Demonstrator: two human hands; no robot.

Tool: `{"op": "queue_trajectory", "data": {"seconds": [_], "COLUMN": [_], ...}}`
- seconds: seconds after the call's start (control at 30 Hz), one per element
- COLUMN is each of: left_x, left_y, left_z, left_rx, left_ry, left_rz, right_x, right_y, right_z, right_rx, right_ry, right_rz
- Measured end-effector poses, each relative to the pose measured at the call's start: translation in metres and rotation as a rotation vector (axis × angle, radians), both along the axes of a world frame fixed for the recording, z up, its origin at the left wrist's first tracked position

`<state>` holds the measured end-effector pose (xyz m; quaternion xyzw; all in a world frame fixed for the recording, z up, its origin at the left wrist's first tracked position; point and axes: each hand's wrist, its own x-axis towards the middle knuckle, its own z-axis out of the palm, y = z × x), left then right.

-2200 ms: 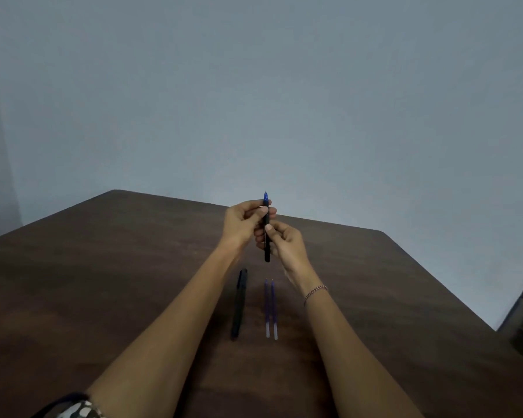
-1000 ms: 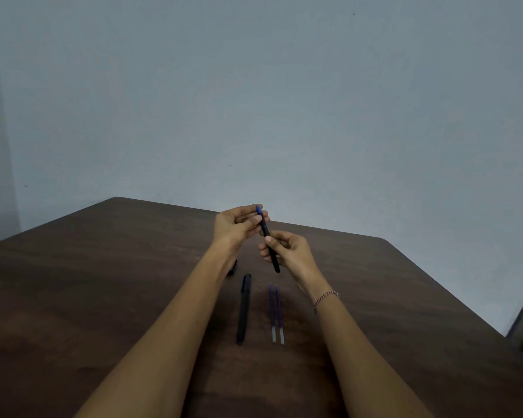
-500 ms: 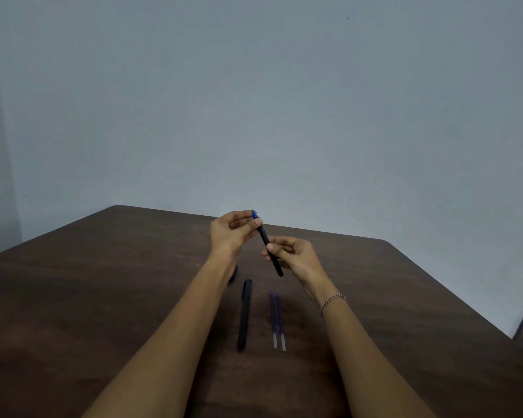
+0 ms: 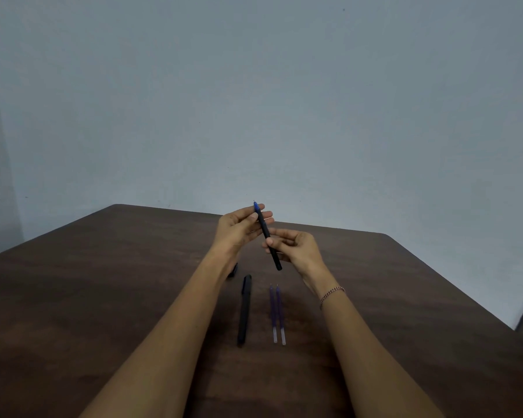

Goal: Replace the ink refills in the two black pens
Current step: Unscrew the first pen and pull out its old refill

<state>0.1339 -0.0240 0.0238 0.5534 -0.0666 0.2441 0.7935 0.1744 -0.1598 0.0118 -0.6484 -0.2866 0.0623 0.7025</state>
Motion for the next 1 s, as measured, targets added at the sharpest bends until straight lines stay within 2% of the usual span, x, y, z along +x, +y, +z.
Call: {"op": "queue_trajectory", "data": {"seconds": [0.43,0.8,0.9,1.0], "left_x": [-0.0007,-0.0002,-0.0019,-0.0016], "left_y": [0.0007,0.0047,0.0045,0.0050], "left_z": [0.0003,0.0027,0.0017,0.0024], "left_rx": [-0.068,-0.055,-0.012,-0.051], "left_ry": [0.032,0.081,0.042,0.028], "left_rz": [0.143,0.038,0.072,0.106], "right_x": [0.0035,0.0064,0.0058,0.0057], "right_y": [0.0019,0.0002,0.0011,0.0022], "right_z": [-0.0020,-0.0038,-0.0039,-0.0042], "right_rx": [-0.109,-0.098,-0.107,-0.108], "right_ry": [-0.106,-0.101,-0.105,-0.106], "right_rz": [-0.064,-0.082,-0.079,-0.093]}}
